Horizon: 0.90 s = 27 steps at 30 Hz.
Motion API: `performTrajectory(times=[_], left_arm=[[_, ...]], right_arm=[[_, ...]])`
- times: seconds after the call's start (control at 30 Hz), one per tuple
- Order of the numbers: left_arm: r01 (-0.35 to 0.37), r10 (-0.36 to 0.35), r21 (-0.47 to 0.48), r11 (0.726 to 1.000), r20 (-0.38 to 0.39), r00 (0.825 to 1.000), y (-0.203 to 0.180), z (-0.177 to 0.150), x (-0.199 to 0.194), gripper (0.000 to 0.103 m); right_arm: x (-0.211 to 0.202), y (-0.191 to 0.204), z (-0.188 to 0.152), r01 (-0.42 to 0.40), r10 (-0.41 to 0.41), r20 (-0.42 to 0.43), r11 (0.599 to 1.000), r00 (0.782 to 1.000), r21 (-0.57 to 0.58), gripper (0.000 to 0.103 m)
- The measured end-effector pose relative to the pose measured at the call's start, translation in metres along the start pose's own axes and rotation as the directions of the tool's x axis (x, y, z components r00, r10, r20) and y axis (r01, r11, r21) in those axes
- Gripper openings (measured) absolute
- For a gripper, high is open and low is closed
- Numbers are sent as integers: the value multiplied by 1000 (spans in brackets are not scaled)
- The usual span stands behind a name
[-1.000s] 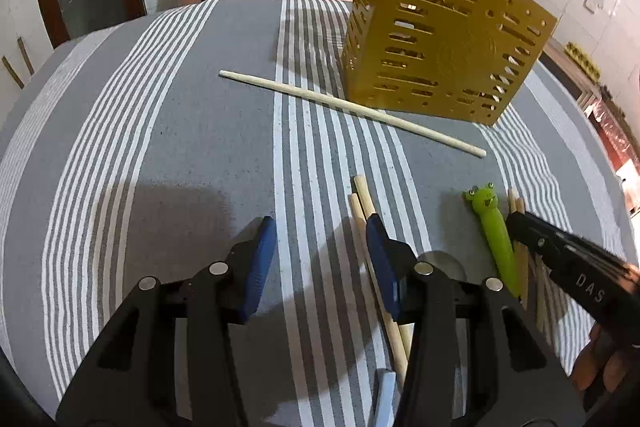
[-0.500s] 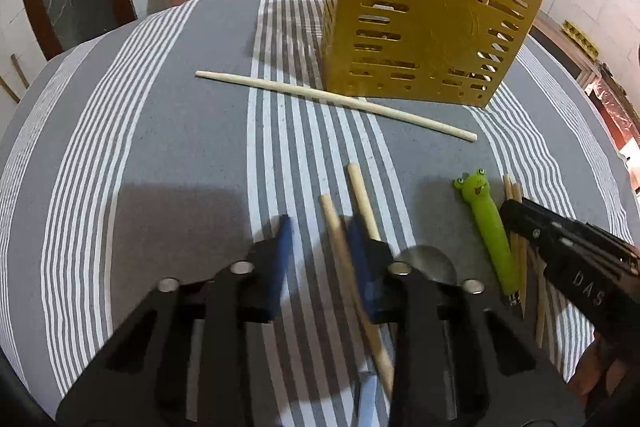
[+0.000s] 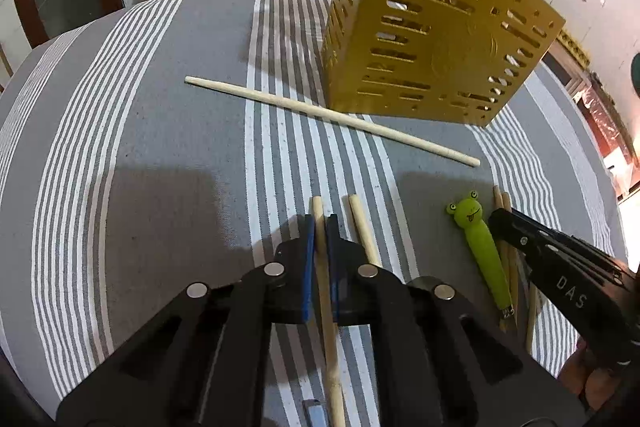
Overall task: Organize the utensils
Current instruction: 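Lower the left tool onto another chopstick and close it, then lift both held chopsticks and carry them toward the yellow holder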
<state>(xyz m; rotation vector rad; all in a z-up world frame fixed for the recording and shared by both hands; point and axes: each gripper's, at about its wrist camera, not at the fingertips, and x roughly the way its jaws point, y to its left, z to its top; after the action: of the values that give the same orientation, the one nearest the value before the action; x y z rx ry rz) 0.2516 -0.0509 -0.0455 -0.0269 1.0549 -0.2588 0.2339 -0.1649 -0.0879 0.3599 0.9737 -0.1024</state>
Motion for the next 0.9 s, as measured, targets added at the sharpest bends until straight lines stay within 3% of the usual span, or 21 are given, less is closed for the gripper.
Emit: performTrajectory(times=[0.2, 0.33, 0.57, 0.7, 0.9], left_arm=[[2, 1, -31, 1000, 84, 996, 8, -4, -23, 5], [6, 2, -46, 999, 172, 985, 11, -4, -48, 5], [22, -9, -31, 999, 358, 934, 8, -3, -101, 4], [26, -25, 3, 1000, 439, 898, 2, -8, -126, 4], [46, -56, 31, 998, 525, 849, -4, -16, -150, 4]], right_arm=[[-23, -6, 0, -28, 25, 102, 999, 994, 21, 6], [-50, -10, 2, -46, 41, 207, 999, 977, 19, 6], [-92, -17, 4, -87, 81, 352, 996, 932, 0, 6], [-118, -18, 3, -119, 115, 434, 993, 893, -17, 6], [-144, -16, -4, -105, 126, 535, 992, 835, -69, 6]])
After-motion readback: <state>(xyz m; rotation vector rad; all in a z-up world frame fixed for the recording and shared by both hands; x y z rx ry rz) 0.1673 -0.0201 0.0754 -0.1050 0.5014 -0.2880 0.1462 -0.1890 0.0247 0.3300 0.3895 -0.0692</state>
